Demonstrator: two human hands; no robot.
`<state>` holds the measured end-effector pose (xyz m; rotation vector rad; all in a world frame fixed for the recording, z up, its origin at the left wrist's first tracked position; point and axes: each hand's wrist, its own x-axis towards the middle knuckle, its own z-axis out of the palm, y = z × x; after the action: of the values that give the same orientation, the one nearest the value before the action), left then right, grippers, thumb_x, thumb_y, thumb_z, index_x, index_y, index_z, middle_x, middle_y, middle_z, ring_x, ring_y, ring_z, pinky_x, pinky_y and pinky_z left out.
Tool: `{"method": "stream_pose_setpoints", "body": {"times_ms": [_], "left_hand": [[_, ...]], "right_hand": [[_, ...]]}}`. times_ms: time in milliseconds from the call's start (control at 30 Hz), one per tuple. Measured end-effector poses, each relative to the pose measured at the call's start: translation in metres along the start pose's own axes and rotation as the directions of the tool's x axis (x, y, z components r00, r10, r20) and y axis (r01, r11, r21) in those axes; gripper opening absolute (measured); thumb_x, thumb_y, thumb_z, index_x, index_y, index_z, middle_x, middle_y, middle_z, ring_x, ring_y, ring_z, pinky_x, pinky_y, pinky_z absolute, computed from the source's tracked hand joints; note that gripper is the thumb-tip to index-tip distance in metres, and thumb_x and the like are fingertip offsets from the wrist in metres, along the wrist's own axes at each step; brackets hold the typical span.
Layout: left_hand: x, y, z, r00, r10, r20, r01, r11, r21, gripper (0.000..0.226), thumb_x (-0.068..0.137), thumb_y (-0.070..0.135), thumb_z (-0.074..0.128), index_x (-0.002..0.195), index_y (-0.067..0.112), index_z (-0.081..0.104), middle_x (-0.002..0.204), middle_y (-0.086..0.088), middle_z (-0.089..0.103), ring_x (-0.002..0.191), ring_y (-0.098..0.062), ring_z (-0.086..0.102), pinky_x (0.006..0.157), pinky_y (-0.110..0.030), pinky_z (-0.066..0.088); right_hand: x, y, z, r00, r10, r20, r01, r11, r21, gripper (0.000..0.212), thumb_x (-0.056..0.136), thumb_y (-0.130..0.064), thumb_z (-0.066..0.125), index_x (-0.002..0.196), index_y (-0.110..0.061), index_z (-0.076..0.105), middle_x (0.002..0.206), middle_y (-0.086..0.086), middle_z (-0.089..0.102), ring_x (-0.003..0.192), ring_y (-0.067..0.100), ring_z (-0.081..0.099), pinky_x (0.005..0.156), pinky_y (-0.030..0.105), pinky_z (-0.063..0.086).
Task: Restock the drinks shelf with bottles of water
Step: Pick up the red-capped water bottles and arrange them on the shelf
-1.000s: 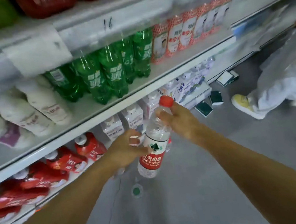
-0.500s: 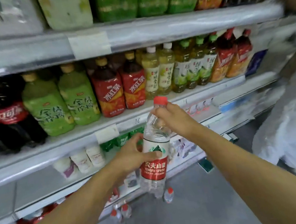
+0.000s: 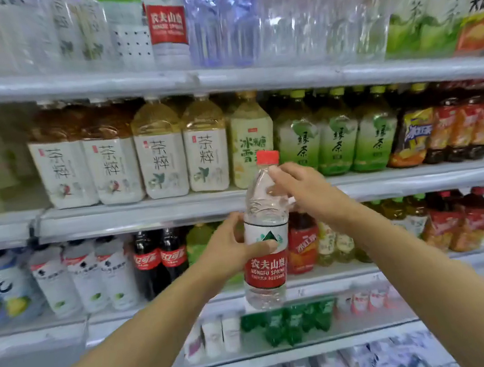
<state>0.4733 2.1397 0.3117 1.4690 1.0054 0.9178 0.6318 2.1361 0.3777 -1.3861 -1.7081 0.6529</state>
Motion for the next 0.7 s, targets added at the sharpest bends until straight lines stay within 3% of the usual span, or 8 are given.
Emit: {"method": "stream_pose_setpoints", "body": {"times_ms": [67,167,300,467,600,700], "left_hand": [[-0.004,0.020,-0.023,0.998,0.025,-0.058,-0.024,1.000,0.011,0.050,0.073,0.016,0.079,0.115,0.024,0.052,0.108,-0.005,0.067,0.096,-0.023,0.066,0.082,-0.041,0.055],[-0.011,0.049,-0.057,0.991,0.074,-0.111,-0.071,0.997,0.024,0.046,0.074,0.019,0.079,0.112,0.024,0.053,0.108,-0.009,0.067,0.094,-0.027,0.067,0.083,-0.046,0.056],[-0.018,0.085,-0.101,0.973,0.146,-0.177,-0.141,0.989,0.036,0.043,0.076,0.020,0.076,0.111,0.022,0.050,0.105,-0.007,0.067,0.087,-0.019,0.067,0.060,-0.027,0.054],[-0.020,0.120,-0.156,0.951,0.216,-0.221,-0.211,0.976,0.047,0.043,0.077,0.018,0.076,0.111,0.018,0.050,0.103,-0.004,0.065,0.085,-0.017,0.065,0.055,-0.023,0.049],[-0.015,0.147,-0.200,0.937,0.257,-0.237,-0.245,0.966,0.078,0.038,0.075,0.023,0.077,0.102,0.024,0.050,0.097,0.001,0.063,0.083,-0.015,0.063,0.059,-0.026,0.050],[-0.009,0.171,-0.230,0.939,0.280,-0.197,-0.271,0.960,0.072,0.046,0.075,0.023,0.076,0.112,0.024,0.048,0.099,-0.002,0.064,0.080,-0.017,0.065,0.060,-0.028,0.053]], "right_hand": [[0.009,-0.026,-0.001,0.997,-0.061,-0.039,0.059,0.997,-0.048,0.038,0.093,-0.050,0.044,0.114,-0.020,0.057,0.108,-0.006,0.062,0.098,0.012,0.060,0.089,0.041,0.051],[0.025,-0.059,0.003,0.987,-0.128,-0.093,0.114,0.983,-0.141,0.037,0.090,-0.046,0.054,0.117,-0.021,0.057,0.109,-0.006,0.062,0.098,0.009,0.058,0.085,0.030,0.048],[0.045,-0.099,0.019,0.974,-0.205,-0.101,0.174,0.952,-0.252,0.043,0.089,-0.034,0.062,0.128,-0.021,0.050,0.119,-0.004,0.057,0.104,0.010,0.052,0.084,0.023,0.038],[0.070,-0.140,0.045,0.956,-0.256,-0.141,0.197,0.921,-0.335,0.053,0.089,-0.022,0.060,0.138,-0.021,0.040,0.140,-0.001,0.044,0.127,0.014,0.042,0.102,0.030,0.036],[0.093,-0.161,0.063,0.946,-0.275,-0.173,0.178,0.884,-0.433,0.060,0.088,-0.026,0.063,0.141,-0.023,0.035,0.142,0.001,0.039,0.131,0.017,0.035,0.106,0.031,0.030],[0.111,-0.178,0.075,0.943,-0.279,-0.181,0.161,0.859,-0.486,0.065,0.086,-0.030,0.064,0.143,-0.022,0.032,0.144,0.001,0.035,0.134,0.017,0.030,0.109,0.032,0.026]]}}
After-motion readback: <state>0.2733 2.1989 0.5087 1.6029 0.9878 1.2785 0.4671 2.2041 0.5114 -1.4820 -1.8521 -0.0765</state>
